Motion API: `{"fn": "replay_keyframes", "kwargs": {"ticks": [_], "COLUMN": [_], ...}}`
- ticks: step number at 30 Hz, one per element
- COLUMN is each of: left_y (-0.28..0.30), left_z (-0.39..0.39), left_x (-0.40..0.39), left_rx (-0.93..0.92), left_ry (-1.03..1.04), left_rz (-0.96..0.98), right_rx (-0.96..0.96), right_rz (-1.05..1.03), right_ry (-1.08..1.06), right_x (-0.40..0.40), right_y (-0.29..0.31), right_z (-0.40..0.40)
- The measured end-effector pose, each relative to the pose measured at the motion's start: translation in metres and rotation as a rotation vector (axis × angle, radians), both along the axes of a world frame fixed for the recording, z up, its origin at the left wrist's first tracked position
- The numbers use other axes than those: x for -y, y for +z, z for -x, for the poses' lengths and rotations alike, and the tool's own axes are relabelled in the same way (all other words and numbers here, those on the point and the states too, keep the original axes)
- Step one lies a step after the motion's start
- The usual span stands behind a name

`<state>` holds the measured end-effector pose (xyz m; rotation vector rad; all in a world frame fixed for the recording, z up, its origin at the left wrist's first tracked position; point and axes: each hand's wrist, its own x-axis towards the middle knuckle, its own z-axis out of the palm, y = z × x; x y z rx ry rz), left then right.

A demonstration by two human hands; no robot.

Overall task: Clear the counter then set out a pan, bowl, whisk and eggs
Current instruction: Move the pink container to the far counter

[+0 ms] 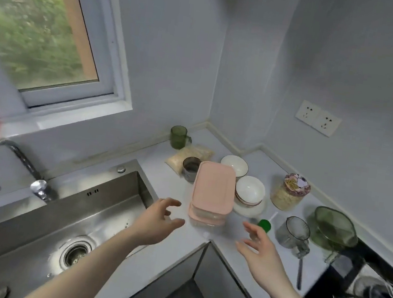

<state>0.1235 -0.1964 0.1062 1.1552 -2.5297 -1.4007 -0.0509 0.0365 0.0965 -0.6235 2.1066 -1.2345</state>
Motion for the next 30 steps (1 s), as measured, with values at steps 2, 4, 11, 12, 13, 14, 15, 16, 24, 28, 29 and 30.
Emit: {"fn": "replay_keyframes", "kwargs": {"ticks": [2, 4, 11, 12, 13, 14, 15, 16, 24, 28, 29, 30], "left_y": [-0.008, -0.021, -0.062, -0.069, -0.075, -0.08, -0.08, -0.081, -0.106, -0.118, -0.115, -0.113], "left_z": [0.022, 0.043, 0.102, 0.108, 0.112, 0.117, 0.123, 0.128, 0.148, 0.141, 0.14, 0.139], "left_x": [0.025, 0.043, 0.068, 0.07, 0.07, 0.07, 0.068, 0.066, 0.073, 0.078, 0.077, 0.076], "left_rx": [0.004, 0.039, 0.157, 0.169, 0.18, 0.183, 0.186, 0.184, 0.164, 0.116, 0.087, 0.054], "left_ry": [-0.019, -0.019, 0.018, 0.043, 0.073, 0.094, 0.11, 0.129, 0.246, 0.221, 0.231, 0.255], "left_rz": [-0.079, -0.128, -0.241, -0.277, -0.314, -0.353, -0.39, -0.429, -0.533, -0.624, -0.651, -0.671], "right_rx": [0.004, 0.021, 0.071, 0.08, 0.085, 0.085, 0.09, 0.099, 0.138, 0.078, 0.083, 0.09], "right_rz": [0.0, -0.021, -0.038, -0.054, -0.066, -0.078, -0.086, -0.097, -0.209, -0.249, -0.252, -0.257], "right_ry": [-0.06, -0.108, -0.219, -0.217, -0.213, -0.21, -0.206, -0.202, -0.15, -0.14, -0.139, -0.118], "right_x": [0.008, 0.013, 0.03, 0.034, 0.038, 0.041, 0.045, 0.049, 0.108, 0.129, 0.131, 0.132], "right_y": [-0.001, -0.005, -0.013, -0.014, -0.016, -0.017, -0.019, -0.022, -0.043, -0.051, -0.052, -0.052], "right_z": [0.002, 0.005, 0.023, 0.027, 0.031, 0.036, 0.042, 0.046, 0.089, 0.102, 0.105, 0.107]}}
